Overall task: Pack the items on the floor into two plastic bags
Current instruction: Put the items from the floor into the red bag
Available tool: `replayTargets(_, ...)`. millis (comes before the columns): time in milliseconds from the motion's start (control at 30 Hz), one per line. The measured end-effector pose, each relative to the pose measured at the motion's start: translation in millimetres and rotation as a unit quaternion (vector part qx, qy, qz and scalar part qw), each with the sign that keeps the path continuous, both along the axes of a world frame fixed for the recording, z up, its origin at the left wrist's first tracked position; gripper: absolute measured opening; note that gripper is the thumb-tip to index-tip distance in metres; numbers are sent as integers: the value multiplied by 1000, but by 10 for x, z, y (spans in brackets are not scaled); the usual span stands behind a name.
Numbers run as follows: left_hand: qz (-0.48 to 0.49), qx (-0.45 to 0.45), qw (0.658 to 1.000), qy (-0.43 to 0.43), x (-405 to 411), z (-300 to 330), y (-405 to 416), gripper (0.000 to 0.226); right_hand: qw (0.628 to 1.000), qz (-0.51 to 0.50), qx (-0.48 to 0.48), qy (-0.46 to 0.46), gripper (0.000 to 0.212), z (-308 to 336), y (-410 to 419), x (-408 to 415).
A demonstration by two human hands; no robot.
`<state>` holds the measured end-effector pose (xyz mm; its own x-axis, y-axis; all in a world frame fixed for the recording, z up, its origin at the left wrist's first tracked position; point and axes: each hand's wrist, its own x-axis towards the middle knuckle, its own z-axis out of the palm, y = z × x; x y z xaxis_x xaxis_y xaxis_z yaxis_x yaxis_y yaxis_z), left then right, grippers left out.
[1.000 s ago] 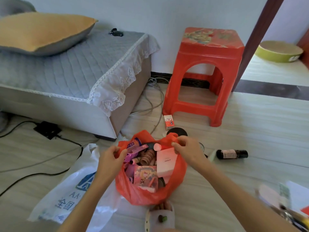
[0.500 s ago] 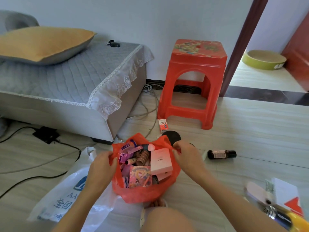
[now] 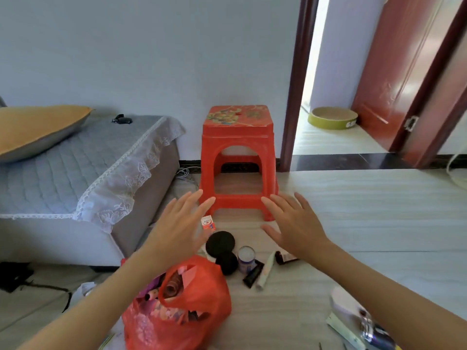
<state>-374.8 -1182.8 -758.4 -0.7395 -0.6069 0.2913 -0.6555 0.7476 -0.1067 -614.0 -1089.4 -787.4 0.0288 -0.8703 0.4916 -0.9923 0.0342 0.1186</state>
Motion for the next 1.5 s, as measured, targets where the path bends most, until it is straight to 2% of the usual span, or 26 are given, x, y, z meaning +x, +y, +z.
replayTargets(167,-98,-9,994,-51,-1002,-82,198,60,997,-77,1,-18,53,-234,537,-815)
replayTargets(267,-139,46,988,-57,-1631,-416,461,59,990,-130,13,-45,54,-664,939,-1276)
replayTargets(433,-199,143,965,-92,-2360,-1421,875,59,972,-202,64,-100,60,-1619,1609,-1899)
replayTargets(533,-179,216,945,-168,-2629,-2072,1121,63,956,-234,132,-120,65,-2243,1894,-2138)
replayTargets(700,-224,265,907,-240,-2953,-3054,1414,84,921,-278,240,-132,79,-3129,2224,-2303)
replayTargets(800,-230,292,886,-277,-3174,-3416,1542,67,905,-293,282,-127,83,-3390,2307,-2293)
replayTargets(933,-257,287,887,-254,-3314,-3738,1593,46,902,-287,300,-120,75,-3429,2199,-2306)
replayTargets(1067,-243,220,904,-274,-3252,-3833,1467,38,909,-257,316,-88,77,-3457,2101,-2280)
replayTargets(1167,-206,241,912,-260,-3133,-3849,1366,36,915,-232,318,-85,72,-3498,2078,-2267)
replayTargets(1267,-151,311,900,-266,-3012,-3726,1275,22,926,-209,300,-91,65,-3512,2087,-2231)
replayTargets(1367,-115,299,896,-308,-2884,-3442,1099,24,918,-216,282,-176,57,-3331,1975,-2112)
replayTargets(1500,-66,294,913,-277,-2680,-2737,733,16,908,-215,227,-279,53,-2777,1643,-1829)
